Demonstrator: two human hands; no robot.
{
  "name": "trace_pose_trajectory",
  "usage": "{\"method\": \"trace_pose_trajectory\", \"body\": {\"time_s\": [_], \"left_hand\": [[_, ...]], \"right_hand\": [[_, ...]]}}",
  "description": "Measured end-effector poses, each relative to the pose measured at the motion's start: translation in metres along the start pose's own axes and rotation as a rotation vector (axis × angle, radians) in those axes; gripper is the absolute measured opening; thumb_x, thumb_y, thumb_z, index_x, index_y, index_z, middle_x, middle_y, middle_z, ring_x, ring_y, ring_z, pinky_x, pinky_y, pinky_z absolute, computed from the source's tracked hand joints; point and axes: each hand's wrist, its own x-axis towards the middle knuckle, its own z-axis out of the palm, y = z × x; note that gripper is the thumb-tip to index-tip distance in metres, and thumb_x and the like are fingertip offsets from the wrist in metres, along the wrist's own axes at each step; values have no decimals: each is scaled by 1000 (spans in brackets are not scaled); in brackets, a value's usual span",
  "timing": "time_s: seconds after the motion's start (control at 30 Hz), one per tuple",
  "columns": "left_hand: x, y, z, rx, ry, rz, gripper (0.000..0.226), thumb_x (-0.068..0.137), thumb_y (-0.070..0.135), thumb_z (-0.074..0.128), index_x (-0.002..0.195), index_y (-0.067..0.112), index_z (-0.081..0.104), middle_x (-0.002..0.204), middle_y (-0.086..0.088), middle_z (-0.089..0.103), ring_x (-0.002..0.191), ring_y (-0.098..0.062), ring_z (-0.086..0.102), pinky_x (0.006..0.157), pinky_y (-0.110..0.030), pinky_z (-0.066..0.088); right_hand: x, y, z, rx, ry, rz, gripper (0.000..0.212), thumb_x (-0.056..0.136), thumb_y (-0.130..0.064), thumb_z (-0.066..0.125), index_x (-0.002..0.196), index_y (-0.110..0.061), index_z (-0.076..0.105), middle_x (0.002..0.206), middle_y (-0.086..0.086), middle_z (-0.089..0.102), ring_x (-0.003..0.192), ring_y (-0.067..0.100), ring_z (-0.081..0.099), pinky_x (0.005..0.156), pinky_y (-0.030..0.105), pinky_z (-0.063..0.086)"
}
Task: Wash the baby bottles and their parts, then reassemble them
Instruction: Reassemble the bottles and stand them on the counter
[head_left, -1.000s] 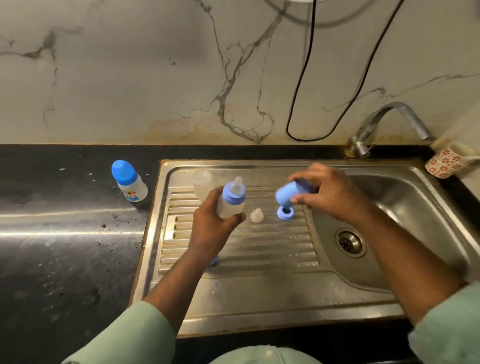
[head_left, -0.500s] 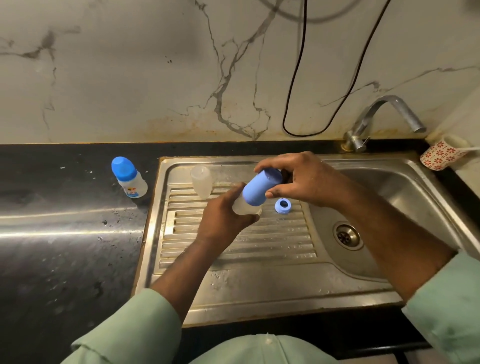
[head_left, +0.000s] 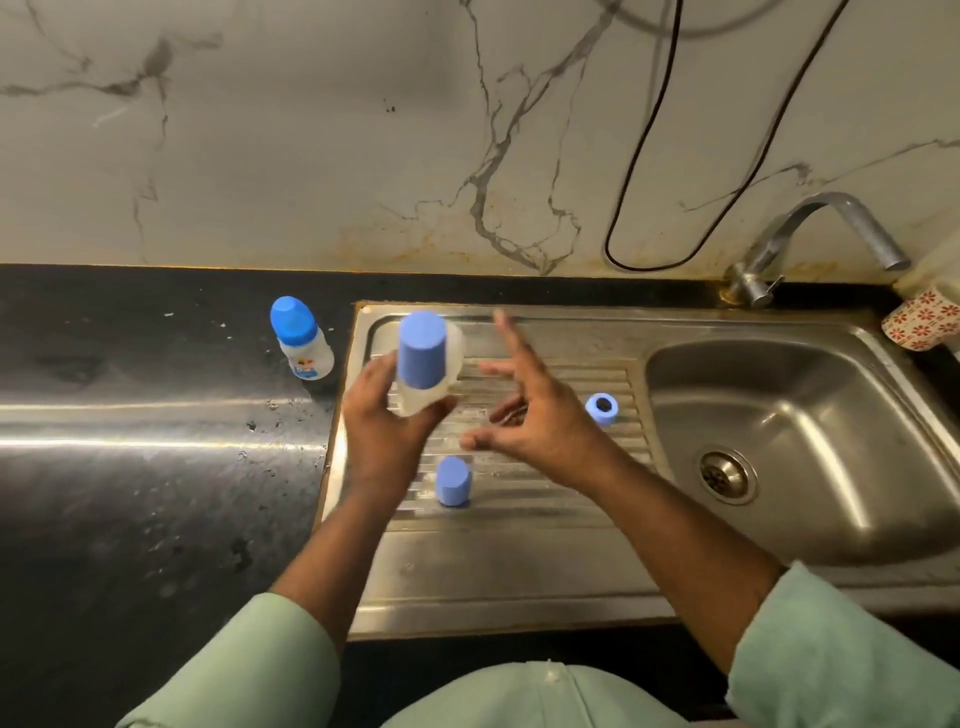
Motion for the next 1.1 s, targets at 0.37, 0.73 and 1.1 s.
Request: {"method": "trace_pose_trajectory", "body": {"time_s": [0.37, 0.73, 1.1], "left_hand": [[26, -83, -72, 1, 76, -256, 45, 85, 14, 78, 126, 17, 62, 113, 0, 70, 102, -19, 67, 92, -36, 56], [27, -90, -78, 126, 200, -382, 114, 80, 24, 84, 160, 30, 2, 159, -16, 23, 141, -34, 35, 114, -54, 34], [13, 10, 96, 585, -589, 371, 56, 85, 26, 76, 137, 25, 53, 129, -7, 52, 109, -28, 58, 85, -45, 57]], "right_hand": [[30, 36, 48, -229, -187, 28, 74, 71, -41, 81, 136, -44, 46, 117, -25, 50, 90, -13, 52, 76, 13, 44], [28, 48, 50, -278, 36, 78, 54, 85, -34, 72, 134, -20, 56, 110, -2, 66, 94, 10, 59, 82, 24, 48], [5, 118, -35, -374, 284, 339, 28, 87, -12, 65, 114, -16, 69, 115, 2, 65, 100, 13, 60, 86, 22, 44]]}}
